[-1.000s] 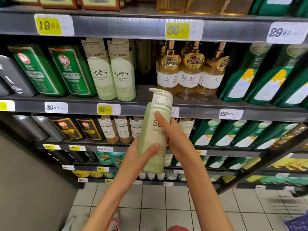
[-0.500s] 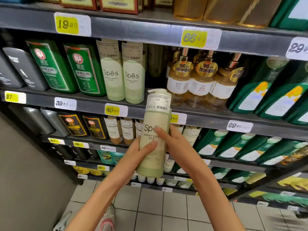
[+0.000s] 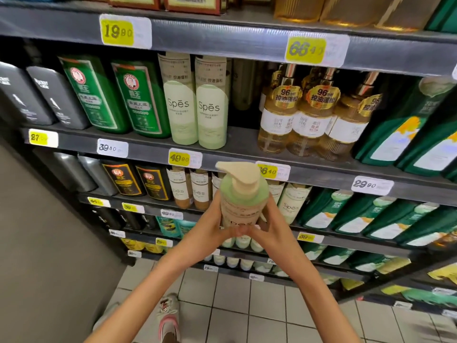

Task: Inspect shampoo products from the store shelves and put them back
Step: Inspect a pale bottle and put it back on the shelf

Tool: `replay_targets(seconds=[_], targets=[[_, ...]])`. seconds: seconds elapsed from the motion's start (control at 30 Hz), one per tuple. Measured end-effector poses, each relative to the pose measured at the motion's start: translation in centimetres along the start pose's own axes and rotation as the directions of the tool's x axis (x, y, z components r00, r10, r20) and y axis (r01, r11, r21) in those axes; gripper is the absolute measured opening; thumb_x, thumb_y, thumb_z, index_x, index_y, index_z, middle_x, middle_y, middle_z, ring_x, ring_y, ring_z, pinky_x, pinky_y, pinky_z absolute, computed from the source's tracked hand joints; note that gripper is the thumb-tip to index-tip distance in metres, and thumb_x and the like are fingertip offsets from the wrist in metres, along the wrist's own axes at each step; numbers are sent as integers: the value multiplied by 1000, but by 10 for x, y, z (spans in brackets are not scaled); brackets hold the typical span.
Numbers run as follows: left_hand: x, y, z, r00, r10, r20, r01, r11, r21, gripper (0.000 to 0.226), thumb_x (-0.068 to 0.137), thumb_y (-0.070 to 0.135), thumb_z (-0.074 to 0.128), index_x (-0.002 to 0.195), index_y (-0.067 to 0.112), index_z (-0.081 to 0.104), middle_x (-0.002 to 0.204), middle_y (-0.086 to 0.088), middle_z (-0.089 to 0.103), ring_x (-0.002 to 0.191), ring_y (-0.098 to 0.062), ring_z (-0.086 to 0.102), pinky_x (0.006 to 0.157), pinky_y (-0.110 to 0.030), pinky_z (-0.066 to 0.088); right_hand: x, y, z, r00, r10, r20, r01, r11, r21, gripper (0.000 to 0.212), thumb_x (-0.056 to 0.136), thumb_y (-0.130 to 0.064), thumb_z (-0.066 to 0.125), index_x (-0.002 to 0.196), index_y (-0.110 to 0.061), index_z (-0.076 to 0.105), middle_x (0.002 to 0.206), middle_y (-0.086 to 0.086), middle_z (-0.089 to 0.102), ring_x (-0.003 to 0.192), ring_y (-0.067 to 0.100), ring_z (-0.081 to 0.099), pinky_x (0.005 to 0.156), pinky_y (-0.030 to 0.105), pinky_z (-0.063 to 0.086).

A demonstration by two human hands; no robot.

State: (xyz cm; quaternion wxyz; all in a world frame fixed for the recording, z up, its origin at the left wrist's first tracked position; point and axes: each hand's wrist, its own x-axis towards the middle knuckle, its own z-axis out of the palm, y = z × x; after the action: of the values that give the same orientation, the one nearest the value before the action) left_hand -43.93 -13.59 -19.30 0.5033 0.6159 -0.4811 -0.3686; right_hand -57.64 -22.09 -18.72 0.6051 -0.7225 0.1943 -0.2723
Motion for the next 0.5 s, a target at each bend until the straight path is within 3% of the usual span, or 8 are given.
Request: replay_targets(seconds=[0.1, 0.23, 0.33, 0.43, 0.5], targets=[[-2, 1, 0, 1000, 23, -6, -23, 1000, 2, 81, 73, 38, 68, 140, 11, 31, 131, 9, 51, 123, -5, 48, 96, -15, 43, 0, 0, 3, 999, -39, 0, 39, 999, -5, 76, 81, -3, 68, 129, -54, 38, 130, -28, 50, 126, -2, 45, 96, 15, 43], [-7, 4, -4, 999, -29, -28, 28, 999, -47, 64, 74, 22, 72, 128, 30, 38, 114, 27, 57, 111, 1, 55, 82, -11, 47, 4, -2, 1, 998, 57, 12, -57, 998, 13, 62, 81, -12, 72, 127, -41, 44, 121, -19, 60, 116, 1, 54, 90, 17, 47], [-14, 5, -8, 995, -92, -49, 85, 988, -126, 50, 77, 28, 67, 122, 34, 45, 114, 13, 63, 107, -6, 60, 81, -22, 53, 6, -6, 0, 988, 154, 12, -154, 984, 85, 53, 77, -36, 74, 124, -30, 50, 119, -7, 64, 112, 11, 60, 90, 31, 52], [-18, 12, -7, 979, -203, 18, 197, 918, -344, 53, 81, 45, 63, 128, 26, 46, 122, 0, 63, 112, -18, 60, 91, -38, 51, 15, -17, 4, 948, 316, -49, -307, 943, 131, 57, 71, -58, 68, 114, -23, 55, 111, 1, 67, 97, 12, 67, 69, 25, 57], [-17, 18, -5, 959, -279, 46, 271, 860, -433, 57, 79, 50, 59, 126, 19, 49, 121, -6, 64, 110, -22, 62, 92, -38, 50, 22, -23, 7, 906, 418, -68, -412, 907, 85, 60, 69, -67, 59, 106, -19, 60, 102, 3, 70, 86, 13, 69, 60, 24, 55]])
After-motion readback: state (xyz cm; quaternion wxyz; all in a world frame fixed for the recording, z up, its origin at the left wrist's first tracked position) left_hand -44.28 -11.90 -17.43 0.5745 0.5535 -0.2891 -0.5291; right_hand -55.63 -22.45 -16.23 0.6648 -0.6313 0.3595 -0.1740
